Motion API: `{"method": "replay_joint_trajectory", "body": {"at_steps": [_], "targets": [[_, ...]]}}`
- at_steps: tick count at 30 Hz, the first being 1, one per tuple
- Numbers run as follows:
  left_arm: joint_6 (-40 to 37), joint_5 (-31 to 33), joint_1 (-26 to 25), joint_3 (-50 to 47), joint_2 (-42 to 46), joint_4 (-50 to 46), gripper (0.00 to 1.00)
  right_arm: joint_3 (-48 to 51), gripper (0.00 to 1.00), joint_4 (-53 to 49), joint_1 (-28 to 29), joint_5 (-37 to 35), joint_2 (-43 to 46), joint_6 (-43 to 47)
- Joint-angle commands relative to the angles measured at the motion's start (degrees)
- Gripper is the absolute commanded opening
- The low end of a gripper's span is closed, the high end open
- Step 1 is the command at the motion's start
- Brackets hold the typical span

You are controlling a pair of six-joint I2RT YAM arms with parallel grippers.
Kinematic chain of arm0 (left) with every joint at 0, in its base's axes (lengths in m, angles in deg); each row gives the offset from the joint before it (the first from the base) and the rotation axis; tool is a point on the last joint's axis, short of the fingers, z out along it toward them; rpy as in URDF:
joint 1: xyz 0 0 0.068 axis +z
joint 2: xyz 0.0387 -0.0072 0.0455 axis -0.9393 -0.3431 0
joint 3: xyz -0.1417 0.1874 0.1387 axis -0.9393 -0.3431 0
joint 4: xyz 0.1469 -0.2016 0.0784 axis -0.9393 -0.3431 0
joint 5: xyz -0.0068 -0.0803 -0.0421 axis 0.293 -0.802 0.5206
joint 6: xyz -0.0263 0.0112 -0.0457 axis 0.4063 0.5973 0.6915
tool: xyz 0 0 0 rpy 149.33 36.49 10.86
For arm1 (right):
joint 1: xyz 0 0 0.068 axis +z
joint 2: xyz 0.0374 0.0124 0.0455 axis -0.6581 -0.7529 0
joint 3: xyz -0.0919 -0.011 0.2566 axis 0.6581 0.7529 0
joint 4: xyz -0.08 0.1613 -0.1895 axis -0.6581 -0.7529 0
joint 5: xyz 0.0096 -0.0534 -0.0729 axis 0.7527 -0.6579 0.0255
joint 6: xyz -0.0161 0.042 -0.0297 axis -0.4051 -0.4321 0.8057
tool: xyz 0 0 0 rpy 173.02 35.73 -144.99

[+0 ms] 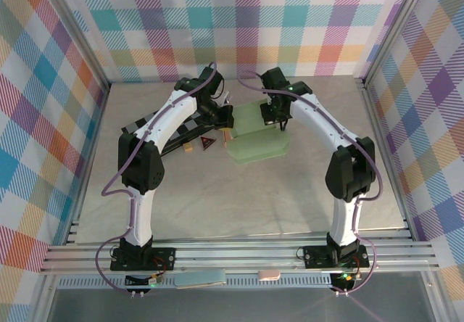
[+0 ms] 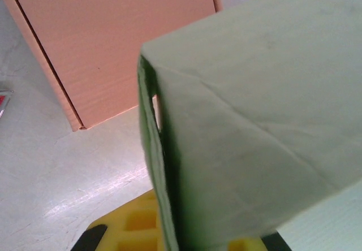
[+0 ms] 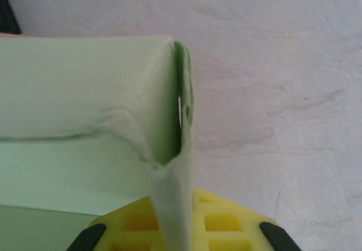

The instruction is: Fold the paper box

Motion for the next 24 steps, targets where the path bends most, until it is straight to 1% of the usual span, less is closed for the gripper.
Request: {"method": "replay_joint_trajectory", "body": {"at_steps": [1,3,4,7,8,10,13,15,16,19,21,23,24], "targets": [[-0.7,-1.1,-0.6,1.8,0.7,-1.8,0.00,-3.4,0.02,-4.0,1.5,-11.4,-2.5,0.7],[-0.7,-0.9,-0.6,2.1,0.6,-1.8,0.00,-4.0,0.00,-4.9,2.7,-16.2,-3.5,0.8],[-0.7,-0.9,-0.7,2.2,0.6,-1.9,0.00,-4.1,0.00,-5.2,3.5,-19.4,-3.9,0.8],[-0.6,-0.9,-0.8,2.7,0.3,-2.2,0.00,-4.3,0.00,-6.0,5.0,-26.1,-4.7,0.6],[-0.6,-0.9,-0.8,2.8,0.3,-2.2,0.00,-3.9,0.00,-5.5,5.5,-27.4,-4.6,1.0],[-0.5,-0.9,-0.8,2.9,0.3,-2.2,0.00,-3.3,0.00,-4.4,6.2,-27.8,-4.0,1.8],[-0.6,-0.9,-0.8,3.1,0.2,-2.4,0.00,-3.3,0.00,-3.8,6.2,-23.7,-3.2,2.3],[-0.7,-0.9,-0.8,3.1,0.3,-2.5,0.00,-3.8,0.06,-3.4,6.1,-17.4,-2.5,3.1],[-0.6,-0.9,-0.8,3.1,0.3,-2.5,0.00,-4.3,0.11,-3.7,6.0,-15.5,-2.4,2.8],[-0.6,-0.8,-0.8,2.9,0.4,-2.5,0.00,-5.4,0.29,-4.2,5.1,-7.0,-1.1,1.7],[-0.6,-0.8,-0.8,2.9,0.4,-2.4,0.00,-4.8,0.41,-2.6,3.8,1.3,0.9,1.2],[-0.6,-0.9,-0.8,2.9,0.4,-2.4,0.00,-4.6,0.49,-1.4,2.3,6.4,2.3,0.2],[-0.4,-0.9,-0.8,2.9,0.4,-2.3,0.00,-4.7,0.51,-1.3,1.6,7.6,2.5,-0.4]]}}
